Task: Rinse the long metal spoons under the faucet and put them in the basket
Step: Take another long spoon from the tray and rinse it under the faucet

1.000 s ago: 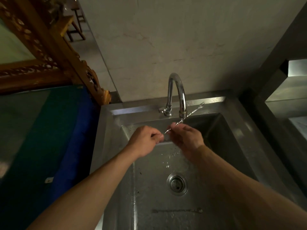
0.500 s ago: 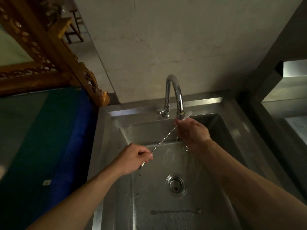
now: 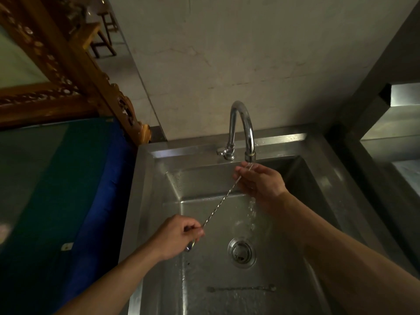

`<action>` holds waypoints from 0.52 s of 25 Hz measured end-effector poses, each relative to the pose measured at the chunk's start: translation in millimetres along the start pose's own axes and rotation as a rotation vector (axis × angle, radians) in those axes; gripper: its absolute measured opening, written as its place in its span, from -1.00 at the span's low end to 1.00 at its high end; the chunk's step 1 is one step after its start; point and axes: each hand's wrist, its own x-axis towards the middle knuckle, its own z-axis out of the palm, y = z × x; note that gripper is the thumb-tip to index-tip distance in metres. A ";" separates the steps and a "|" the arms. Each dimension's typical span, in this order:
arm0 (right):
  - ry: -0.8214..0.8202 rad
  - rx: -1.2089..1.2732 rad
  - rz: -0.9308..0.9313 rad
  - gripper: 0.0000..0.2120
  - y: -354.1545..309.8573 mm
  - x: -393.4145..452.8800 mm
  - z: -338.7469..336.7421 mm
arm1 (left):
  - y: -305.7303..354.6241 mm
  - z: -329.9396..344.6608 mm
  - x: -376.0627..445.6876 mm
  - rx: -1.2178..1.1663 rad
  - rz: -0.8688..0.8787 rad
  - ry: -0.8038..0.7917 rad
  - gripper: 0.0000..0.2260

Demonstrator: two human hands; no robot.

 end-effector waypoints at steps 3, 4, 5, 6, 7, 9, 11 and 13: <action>-0.015 -0.016 -0.026 -0.88 -1.1 0.5 -2.3 | -1.9 0.4 1.4 0.025 -0.005 0.007 -0.85; 0.009 -0.034 -0.021 -0.88 0.8 1.1 -2.5 | -1.7 0.9 1.8 0.028 -0.005 0.006 -0.85; 0.039 -0.048 -0.014 -0.86 1.9 2.0 -3.3 | -1.1 1.4 2.4 0.030 -0.008 0.005 -0.84; 0.070 -0.054 -0.011 -0.83 1.8 2.8 -5.3 | 0.0 1.7 3.1 0.034 -0.012 0.003 -0.84; 0.088 -0.051 -0.011 -0.82 0.7 4.0 -8.2 | 1.9 1.3 4.8 0.046 -0.011 0.007 -0.83; 0.062 -0.046 -0.010 -0.86 -3.5 4.6 -14.8 | 10.4 -0.1 13.7 0.096 0.015 0.027 -0.84; -0.005 -0.069 0.027 -0.90 -6.3 2.5 -18.7 | 28.7 -1.1 31.2 0.113 0.061 0.029 -0.85; -0.075 -0.113 0.074 -0.91 -6.7 -0.2 -20.6 | 52.8 1.4 54.1 0.144 0.116 0.032 -0.83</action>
